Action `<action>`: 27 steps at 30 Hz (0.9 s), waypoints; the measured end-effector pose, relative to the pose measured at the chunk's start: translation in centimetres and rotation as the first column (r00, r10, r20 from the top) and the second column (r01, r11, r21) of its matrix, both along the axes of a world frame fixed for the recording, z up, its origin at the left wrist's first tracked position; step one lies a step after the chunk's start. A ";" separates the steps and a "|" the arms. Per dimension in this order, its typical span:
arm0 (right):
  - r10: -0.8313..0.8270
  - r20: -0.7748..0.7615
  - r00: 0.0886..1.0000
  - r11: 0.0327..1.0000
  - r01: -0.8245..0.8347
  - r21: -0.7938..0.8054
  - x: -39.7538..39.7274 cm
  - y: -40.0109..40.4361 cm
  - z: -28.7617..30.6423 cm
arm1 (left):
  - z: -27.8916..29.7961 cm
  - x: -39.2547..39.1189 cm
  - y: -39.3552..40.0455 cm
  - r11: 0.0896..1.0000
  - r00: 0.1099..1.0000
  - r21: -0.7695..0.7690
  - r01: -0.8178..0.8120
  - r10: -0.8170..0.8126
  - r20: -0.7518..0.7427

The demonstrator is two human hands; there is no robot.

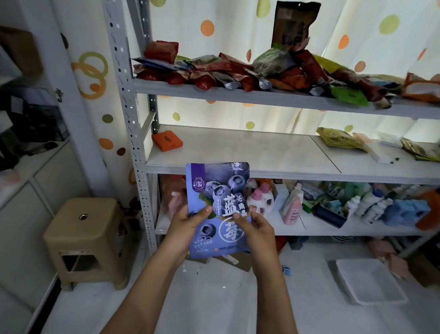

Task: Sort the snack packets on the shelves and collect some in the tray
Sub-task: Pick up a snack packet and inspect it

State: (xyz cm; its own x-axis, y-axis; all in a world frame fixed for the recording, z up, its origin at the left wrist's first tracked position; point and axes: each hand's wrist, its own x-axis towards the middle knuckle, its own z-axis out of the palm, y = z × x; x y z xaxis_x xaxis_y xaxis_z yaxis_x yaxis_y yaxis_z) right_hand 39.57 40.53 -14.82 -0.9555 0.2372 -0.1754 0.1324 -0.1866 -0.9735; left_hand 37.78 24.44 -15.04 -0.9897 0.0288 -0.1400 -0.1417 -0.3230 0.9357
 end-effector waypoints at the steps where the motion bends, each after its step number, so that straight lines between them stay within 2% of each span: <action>1: 0.006 -0.004 1.000 1.000 -0.006 -0.004 0.3 -0.1 -0.2 | -0.1 0.3 -0.1 1.000 1.000 0.003 0.000 0.000 0.006; 7: 0.093 -0.015 0.996 0.994 -0.093 -0.049 1.8 -0.5 0.0 | -1.1 0.2 -1.1 0.996 0.996 0.012 -0.086 0.086 0.012; 12: 0.074 -0.052 0.996 0.996 -0.077 -0.045 2.7 0.0 0.7 | -0.6 0.2 -0.4 0.993 0.993 -0.065 -0.101 0.096 -0.068; 17: -0.039 -0.091 0.995 0.999 0.036 -0.027 3.5 0.9 0.5 | 0.1 0.2 1.6 0.975 0.983 -0.212 -0.059 0.020 -0.181; 21: -0.160 -0.110 0.981 0.987 0.160 -0.010 3.9 1.3 0.6 | -1.1 -0.2 3.5 0.880 0.959 -0.430 -0.204 0.090 -0.270; 23: -0.205 -0.115 0.972 0.979 0.202 -0.037 4.0 1.4 0.6 | -0.9 0.2 4.6 0.843 0.937 -0.478 -0.249 0.084 -0.339; 25: -0.212 -0.121 0.970 0.977 0.208 -0.043 4.3 1.7 0.8 | -0.6 0.4 5.8 0.859 0.928 -0.462 -0.222 0.041 -0.370; 27: -0.172 -0.117 0.978 0.985 0.167 -0.051 4.5 1.9 1.0 | 0.3 1.0 6.6 0.914 0.951 -0.392 -0.102 -0.026 -0.308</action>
